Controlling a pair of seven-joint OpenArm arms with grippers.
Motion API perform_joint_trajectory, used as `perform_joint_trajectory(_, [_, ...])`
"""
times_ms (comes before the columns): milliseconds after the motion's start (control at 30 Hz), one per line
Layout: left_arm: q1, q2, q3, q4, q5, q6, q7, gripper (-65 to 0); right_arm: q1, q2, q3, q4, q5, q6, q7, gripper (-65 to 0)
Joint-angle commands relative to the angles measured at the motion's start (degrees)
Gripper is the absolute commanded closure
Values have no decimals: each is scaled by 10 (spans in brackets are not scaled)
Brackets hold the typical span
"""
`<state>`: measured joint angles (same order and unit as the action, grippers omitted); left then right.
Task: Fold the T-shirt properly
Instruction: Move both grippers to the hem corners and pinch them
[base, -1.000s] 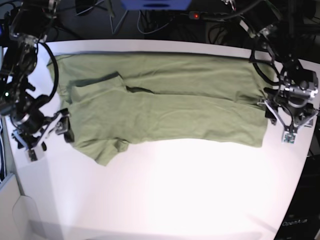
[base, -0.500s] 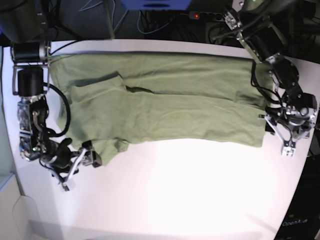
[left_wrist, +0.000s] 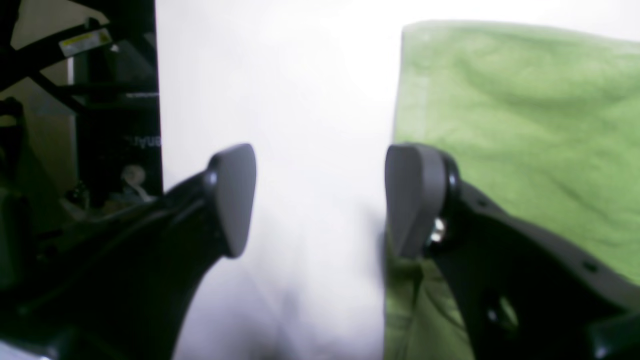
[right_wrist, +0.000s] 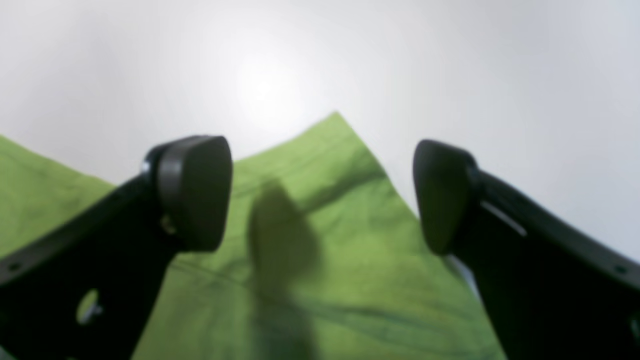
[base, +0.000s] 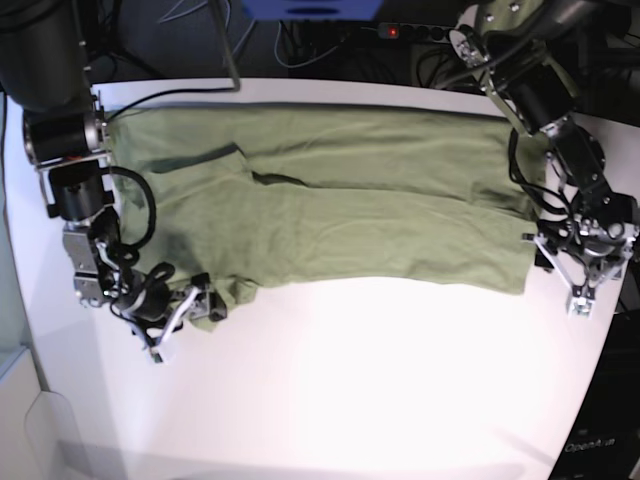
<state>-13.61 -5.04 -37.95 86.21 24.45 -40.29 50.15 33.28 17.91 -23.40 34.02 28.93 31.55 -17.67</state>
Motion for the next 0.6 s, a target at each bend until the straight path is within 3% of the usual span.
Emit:
perform_joint_trajectory(0, [-11,-6,1,10,-4,3,-10,-390,20,3,-1,3,8,1,12,-548])
perform_joint_trajectory(133, [-11,-5,0,8,-4,3,-9,-390,15,2,-4,2,8,1,18,-538])
perform_joint_trajectory(200, [-11,-5,0,8,-4,3,-9,-389,14,2,-4,2,8,1,18,-486])
perform_joint_trajectory(300, [-13,-3,0,8,-4,3,-11,-389,14,2,-4,1,8,1,18,-296])
perform_joint_trajectory(400, [-15,-2,0,6,-4,3,-11,-389,14,2,-4,1,8,1,18,-45])
perform_joint_trajectory(433, [-16,-2,0,2,-7,3,-11,-389,14,2,-4,1,8,1,19,0])
perform_joint_trajectory(567, [-24,-4,0,-41,-8,3,-25,-391,13,2,-3,1,8,1,20,-7])
